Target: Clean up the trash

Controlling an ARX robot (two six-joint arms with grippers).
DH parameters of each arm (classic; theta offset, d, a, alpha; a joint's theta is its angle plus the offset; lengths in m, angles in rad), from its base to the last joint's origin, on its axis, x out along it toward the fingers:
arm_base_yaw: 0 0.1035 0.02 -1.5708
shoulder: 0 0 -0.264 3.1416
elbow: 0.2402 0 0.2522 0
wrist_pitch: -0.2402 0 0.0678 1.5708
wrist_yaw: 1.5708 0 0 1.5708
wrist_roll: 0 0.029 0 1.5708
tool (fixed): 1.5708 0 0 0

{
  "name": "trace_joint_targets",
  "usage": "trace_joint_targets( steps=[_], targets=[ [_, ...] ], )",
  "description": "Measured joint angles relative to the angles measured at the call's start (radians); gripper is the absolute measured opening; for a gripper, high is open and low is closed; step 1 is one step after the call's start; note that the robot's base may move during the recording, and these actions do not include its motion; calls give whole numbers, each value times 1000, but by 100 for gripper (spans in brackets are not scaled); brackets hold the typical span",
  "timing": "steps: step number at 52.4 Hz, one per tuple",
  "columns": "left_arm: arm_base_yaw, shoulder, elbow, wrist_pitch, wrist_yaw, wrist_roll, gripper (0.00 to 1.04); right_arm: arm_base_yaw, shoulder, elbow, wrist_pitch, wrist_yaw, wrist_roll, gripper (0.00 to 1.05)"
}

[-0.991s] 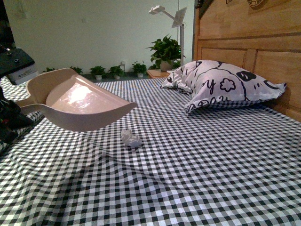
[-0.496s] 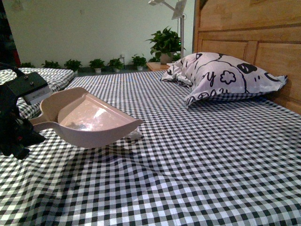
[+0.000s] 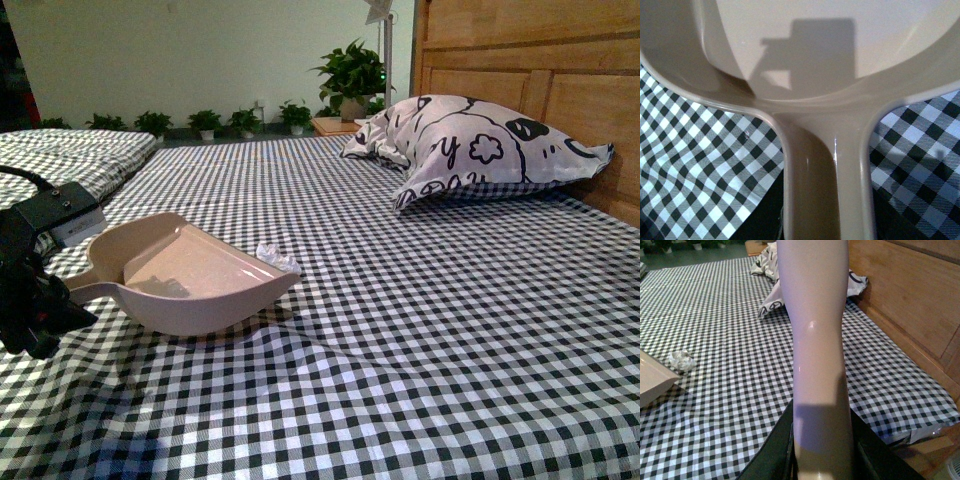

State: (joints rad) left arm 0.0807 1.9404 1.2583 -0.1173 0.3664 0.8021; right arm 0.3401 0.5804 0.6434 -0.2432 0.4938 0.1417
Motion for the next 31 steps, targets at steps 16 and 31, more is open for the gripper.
trace_joint_targets(
  steps=[16, 31],
  targets=[
    [5, 36, 38, -31, 4, 6, 24, 0, 0, 0, 0, 0, 0, 21],
    [6, 78, 62, -53, 12, 18, 24, 0, 0, 0, 0, 0, 0, 21]
  ],
)
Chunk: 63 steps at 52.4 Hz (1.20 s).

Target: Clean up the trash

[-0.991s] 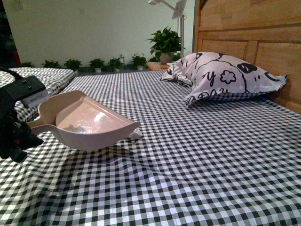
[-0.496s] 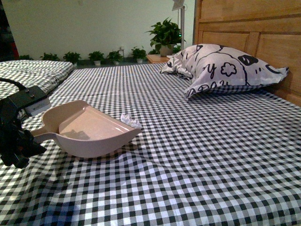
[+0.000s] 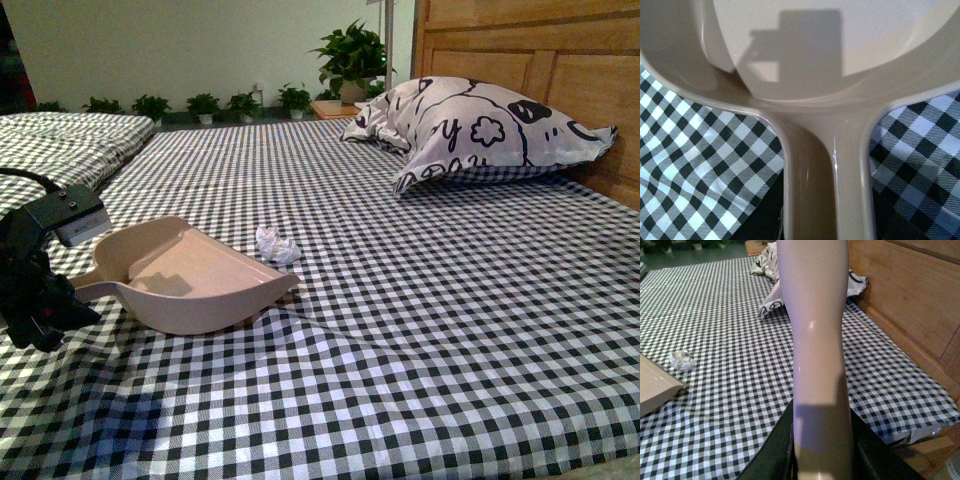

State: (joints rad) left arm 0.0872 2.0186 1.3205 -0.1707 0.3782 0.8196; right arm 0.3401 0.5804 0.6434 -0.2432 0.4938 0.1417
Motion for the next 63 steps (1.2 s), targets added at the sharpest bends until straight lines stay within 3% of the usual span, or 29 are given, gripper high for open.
trace_joint_targets(
  steps=[63],
  targets=[
    [0, 45, 54, -100, 8, 23, 24, 0, 0, 0, 0, 0, 0, 20]
  ],
)
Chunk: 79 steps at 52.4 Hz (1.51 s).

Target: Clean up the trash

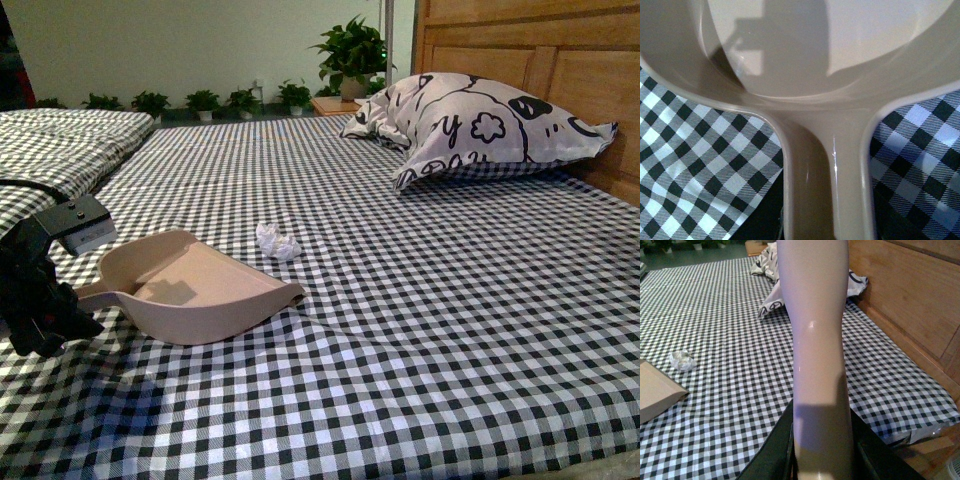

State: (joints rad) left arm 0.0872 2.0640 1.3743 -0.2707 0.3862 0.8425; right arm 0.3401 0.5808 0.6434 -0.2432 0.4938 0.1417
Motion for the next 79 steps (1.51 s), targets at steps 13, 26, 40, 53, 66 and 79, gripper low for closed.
trace_joint_targets(
  steps=[13, 26, 40, 53, 66, 79],
  targets=[
    [0, 0, 0, 0, 0, 1, 24, 0, 0, 0, -2, 3, 2, 20],
    [0, 0, 0, 0, -1, 2, 24, -93, 206, 150, -308, -72, 82, 20],
    [0, 1, 1, 0, 0, 3, 24, -173, 519, 275, -84, -199, 30, 20],
    [0, 1, 1, 0, 0, 5, 24, -160, 867, 531, 10, -281, -23, 20],
    [0, 1, 1, 0, -1, 6, 24, -118, 1188, 754, -8, -267, -150, 20],
    [0, 1, 1, 0, -1, 6, 24, -85, 1357, 896, -26, -212, -245, 20]
  ],
)
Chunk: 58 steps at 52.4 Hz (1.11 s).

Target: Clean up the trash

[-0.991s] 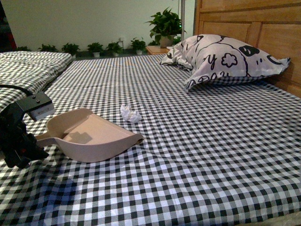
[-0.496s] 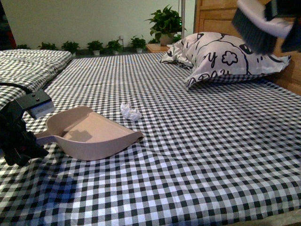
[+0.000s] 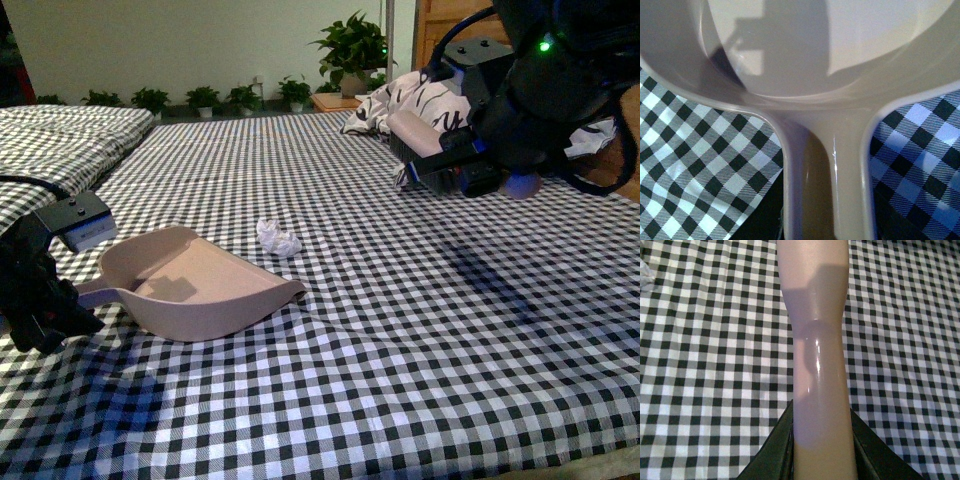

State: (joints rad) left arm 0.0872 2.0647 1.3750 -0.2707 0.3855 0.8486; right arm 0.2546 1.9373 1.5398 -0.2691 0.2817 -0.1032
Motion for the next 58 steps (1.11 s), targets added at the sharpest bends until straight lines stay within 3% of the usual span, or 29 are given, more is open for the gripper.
trace_joint_targets(
  steps=[22, 44, 58],
  targets=[
    [0, 0, 0, 0, 0, 0, 24, 27, 190, 214, -24, 89, -117, 20],
    [0, 0, 0, 0, 0, 0, 24, 77, 363, 338, -34, 294, -246, 20],
    [0, 0, 0, 0, 0, 0, 24, 114, 460, 450, -125, 309, -293, 20]
  ],
)
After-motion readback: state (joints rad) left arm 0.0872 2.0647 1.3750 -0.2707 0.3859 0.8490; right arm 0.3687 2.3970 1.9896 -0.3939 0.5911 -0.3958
